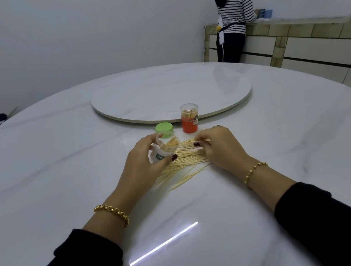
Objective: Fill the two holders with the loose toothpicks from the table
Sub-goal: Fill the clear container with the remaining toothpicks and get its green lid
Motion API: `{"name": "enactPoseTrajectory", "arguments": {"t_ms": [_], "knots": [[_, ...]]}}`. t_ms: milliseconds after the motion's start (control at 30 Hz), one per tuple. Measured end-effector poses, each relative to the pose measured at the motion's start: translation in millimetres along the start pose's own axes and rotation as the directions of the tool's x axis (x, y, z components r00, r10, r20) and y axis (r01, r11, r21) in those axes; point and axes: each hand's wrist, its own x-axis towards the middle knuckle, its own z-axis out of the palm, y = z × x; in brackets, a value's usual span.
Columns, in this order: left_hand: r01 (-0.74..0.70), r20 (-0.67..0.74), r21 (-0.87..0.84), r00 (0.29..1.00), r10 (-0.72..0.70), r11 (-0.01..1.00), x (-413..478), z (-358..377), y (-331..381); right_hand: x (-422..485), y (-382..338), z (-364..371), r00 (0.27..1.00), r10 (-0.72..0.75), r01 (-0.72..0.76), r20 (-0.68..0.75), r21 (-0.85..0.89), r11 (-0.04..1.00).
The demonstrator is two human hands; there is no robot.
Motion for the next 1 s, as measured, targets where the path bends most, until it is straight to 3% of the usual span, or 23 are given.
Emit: {"name": "enactPoseTrajectory", "arguments": {"t_ms": [133,467,767,1000], "knots": [[-0.002,0.0,0.0,1.0,0.002,1.0,-0.1,-0.4,-0.7,1.3,0.7,-5.0,0.997,0.057,-0.05,-0.051,0.132,0.99],[-0.007,0.003,0.011,1.0,0.006,1.0,0.2,0.0,-0.5,5.5,-17.0,-17.1,0.983,-0.023,0.078,-0.182,0.304,0.949],[-0.022,-0.004,0.026,1.0,0.022,0.999,0.2,0.8,-1.6,8.1,-31.5,-17.4,0.934,-0.326,0.317,-0.15,-0.078,0.945],[-0.016,-0.008,0.019,1.0,0.017,1.0,0.4,1.7,1.4,9.9,-36.6,-19.4,0.892,-0.421,0.399,-0.165,-0.148,0.905]]}}
